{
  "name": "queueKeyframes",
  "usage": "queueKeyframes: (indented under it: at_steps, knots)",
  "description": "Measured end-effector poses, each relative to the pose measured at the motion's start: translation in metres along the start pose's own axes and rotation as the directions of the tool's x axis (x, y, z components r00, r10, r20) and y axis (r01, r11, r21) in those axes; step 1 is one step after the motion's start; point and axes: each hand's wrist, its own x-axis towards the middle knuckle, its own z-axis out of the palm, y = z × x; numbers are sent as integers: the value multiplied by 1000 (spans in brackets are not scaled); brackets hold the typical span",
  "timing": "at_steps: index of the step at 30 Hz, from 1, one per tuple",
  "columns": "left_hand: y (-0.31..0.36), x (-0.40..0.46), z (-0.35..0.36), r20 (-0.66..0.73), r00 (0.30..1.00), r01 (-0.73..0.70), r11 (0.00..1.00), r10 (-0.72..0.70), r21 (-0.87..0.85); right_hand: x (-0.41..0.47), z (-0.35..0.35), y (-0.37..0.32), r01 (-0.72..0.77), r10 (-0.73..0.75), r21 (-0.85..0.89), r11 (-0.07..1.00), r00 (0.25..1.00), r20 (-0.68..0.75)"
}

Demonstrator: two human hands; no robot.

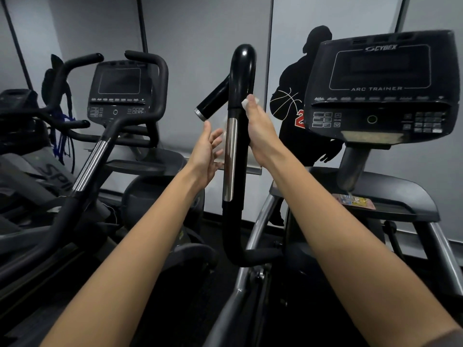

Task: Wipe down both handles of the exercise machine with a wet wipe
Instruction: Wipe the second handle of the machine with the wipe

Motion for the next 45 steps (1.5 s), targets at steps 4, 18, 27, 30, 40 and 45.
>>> queueKeyframes:
  at_steps: [4,18,27,30,40,45]
  knots:
    - [-7,-1,6,34,999,-11,999,10,48,-32,1,25,-13,19,-100,995,998,59]
    - [4,-8,19,45,993,-114,949,105,295,-17,12,10,38,-44,-102,994,997,-56]
    - [5,-13,14,78,993,-95,984,84,151,-74,22,50,-16,-12,-269,963,994,-105]
    - [7,-17,19,131,988,-91,991,77,101,-102,16,65,-72,64,-292,954,997,-36]
    - [5,-25,24,224,973,-84,993,64,82,-39,7,14,3,-10,-126,992,998,-58]
    - [1,-34,28,144,987,-92,985,71,149,-42,10,31,-27,25,-62,998,999,-33]
